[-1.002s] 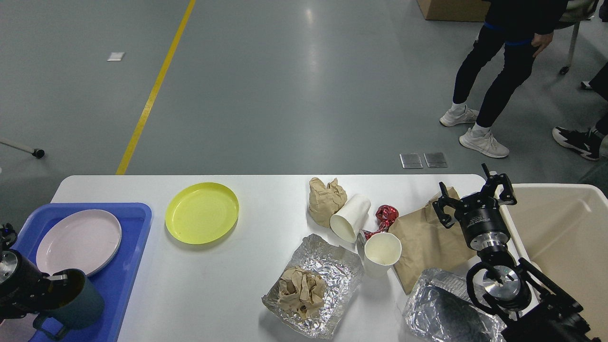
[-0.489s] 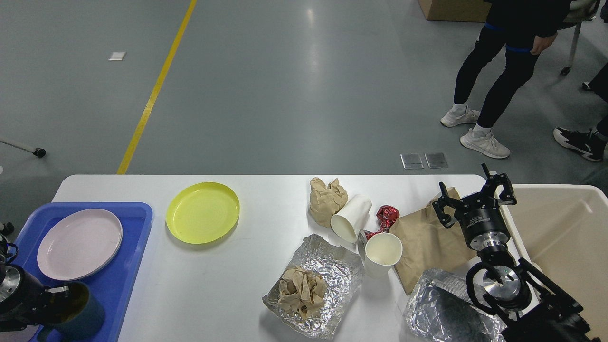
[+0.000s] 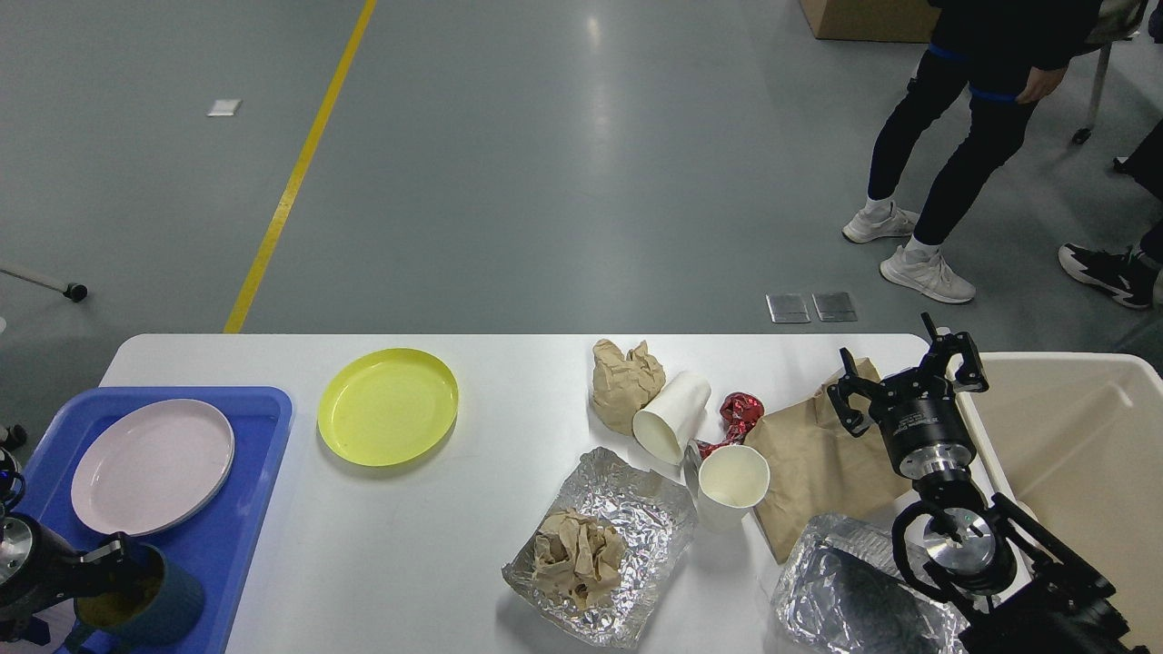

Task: Tidy desktop
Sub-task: 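Raise the left gripper and move it toward the yellow plate, then grasp the rim of the yellow plate with the left gripper, then lift the yellow plate and set it onto the pink plate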

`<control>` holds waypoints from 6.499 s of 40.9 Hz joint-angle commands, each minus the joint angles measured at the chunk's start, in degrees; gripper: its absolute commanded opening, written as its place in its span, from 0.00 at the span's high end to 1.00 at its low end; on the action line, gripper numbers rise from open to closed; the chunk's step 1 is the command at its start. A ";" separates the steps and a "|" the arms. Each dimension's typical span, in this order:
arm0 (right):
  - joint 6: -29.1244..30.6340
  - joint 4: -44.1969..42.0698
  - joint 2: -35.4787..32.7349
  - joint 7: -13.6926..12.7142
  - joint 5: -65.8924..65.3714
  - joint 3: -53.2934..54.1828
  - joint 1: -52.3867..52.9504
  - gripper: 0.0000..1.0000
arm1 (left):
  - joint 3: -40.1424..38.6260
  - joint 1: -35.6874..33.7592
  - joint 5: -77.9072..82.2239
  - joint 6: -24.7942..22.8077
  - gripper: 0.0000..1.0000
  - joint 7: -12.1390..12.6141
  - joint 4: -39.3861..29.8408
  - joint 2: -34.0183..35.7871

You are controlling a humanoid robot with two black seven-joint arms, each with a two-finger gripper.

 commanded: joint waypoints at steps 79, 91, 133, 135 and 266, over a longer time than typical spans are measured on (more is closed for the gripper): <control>0.00 0.00 0.00 0.00 0.00 0.00 0.01 0.00 | 24.75 -70.57 -27.50 -16.53 0.04 0.80 -32.32 -31.10; 0.00 0.00 0.00 0.00 0.00 0.00 0.01 0.00 | 22.81 -61.63 -32.92 -15.48 0.06 0.19 -25.30 -28.99; 0.00 0.09 0.00 0.00 0.00 0.00 0.01 0.00 | -11.81 5.10 -50.53 23.28 0.05 0.45 16.20 -25.47; 0.00 0.09 0.00 0.00 0.00 0.00 0.01 0.00 | -12.69 5.98 -50.18 23.02 0.05 0.80 16.72 -25.91; 0.00 0.00 0.00 0.00 0.00 0.00 0.01 0.00 | 11.99 -39.34 -41.21 1.32 1.00 1.24 -16.75 -13.78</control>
